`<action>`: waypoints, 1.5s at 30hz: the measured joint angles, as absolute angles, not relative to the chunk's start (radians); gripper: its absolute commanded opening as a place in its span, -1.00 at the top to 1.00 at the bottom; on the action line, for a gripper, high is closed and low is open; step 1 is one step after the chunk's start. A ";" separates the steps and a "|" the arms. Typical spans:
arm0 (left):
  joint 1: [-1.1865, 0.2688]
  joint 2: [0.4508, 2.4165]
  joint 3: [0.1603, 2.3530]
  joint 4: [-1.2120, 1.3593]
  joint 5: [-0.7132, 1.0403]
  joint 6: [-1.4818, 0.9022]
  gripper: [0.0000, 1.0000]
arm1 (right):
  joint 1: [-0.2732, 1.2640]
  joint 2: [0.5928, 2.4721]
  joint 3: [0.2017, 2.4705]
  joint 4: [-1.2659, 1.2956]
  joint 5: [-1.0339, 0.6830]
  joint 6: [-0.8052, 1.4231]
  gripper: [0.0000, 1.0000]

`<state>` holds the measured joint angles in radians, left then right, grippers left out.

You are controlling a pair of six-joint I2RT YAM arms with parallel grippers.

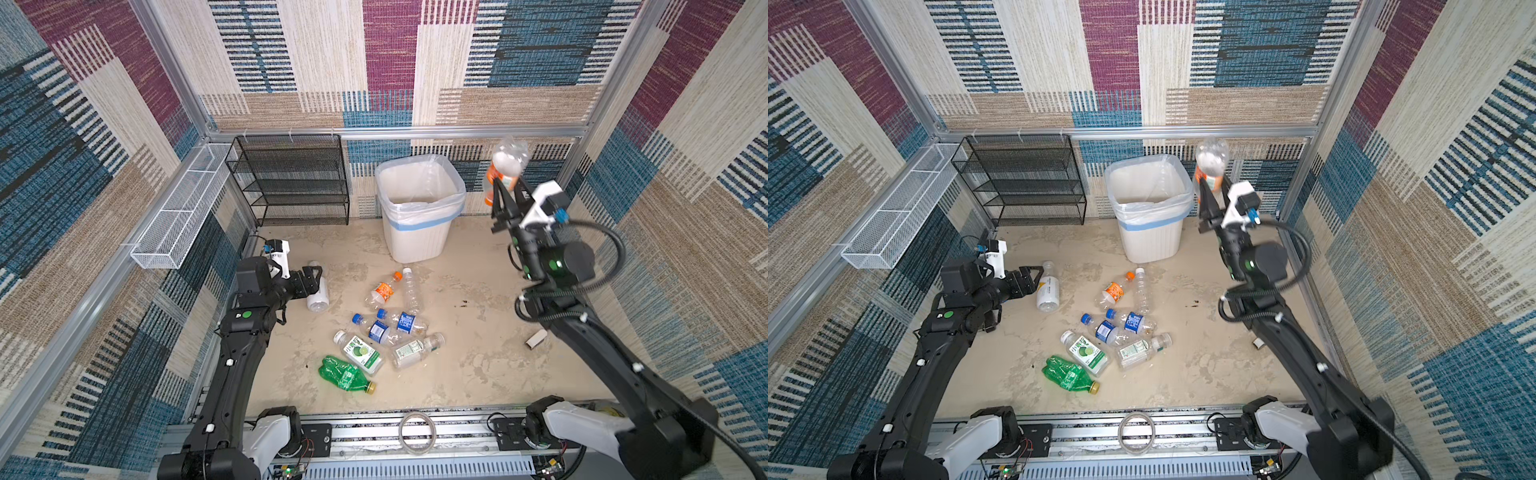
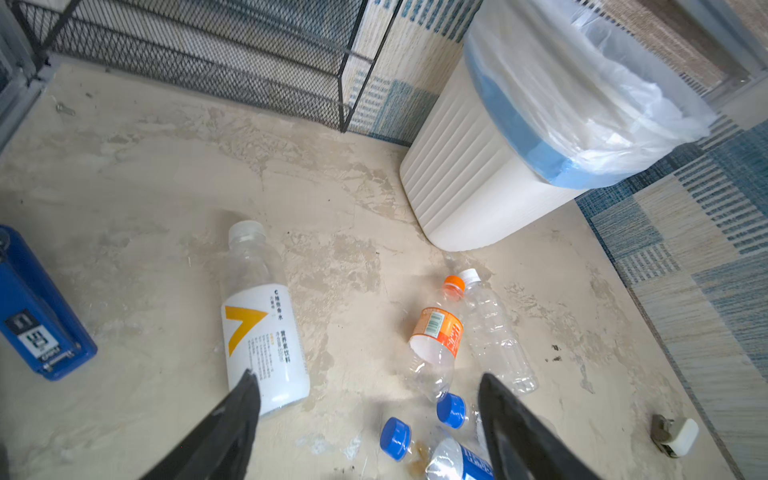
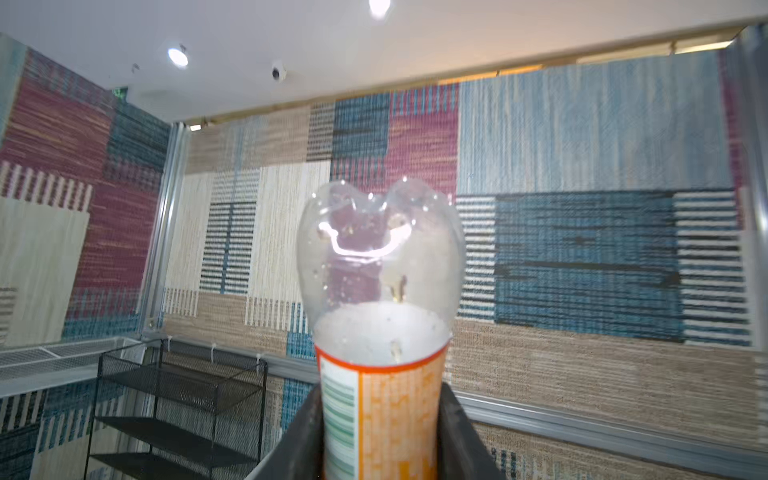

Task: Throw the plastic bottles in the bin
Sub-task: 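Lift the orange-label bottle over the bin and open the right gripper, then grasp the white yellow-chevron bottle with the left gripper while the right arm withdraws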

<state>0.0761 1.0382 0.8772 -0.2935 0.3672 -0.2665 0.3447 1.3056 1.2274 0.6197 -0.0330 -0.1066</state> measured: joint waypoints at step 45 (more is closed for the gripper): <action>0.050 1.589 0.951 -0.273 0.239 -0.426 -0.60 | 0.140 1.158 0.897 0.063 -0.146 0.128 -0.77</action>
<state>0.0498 1.5890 0.9508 -0.2733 0.2386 -0.4263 0.1402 1.1584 0.8970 0.0631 -0.1463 0.1276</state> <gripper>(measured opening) 0.810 0.886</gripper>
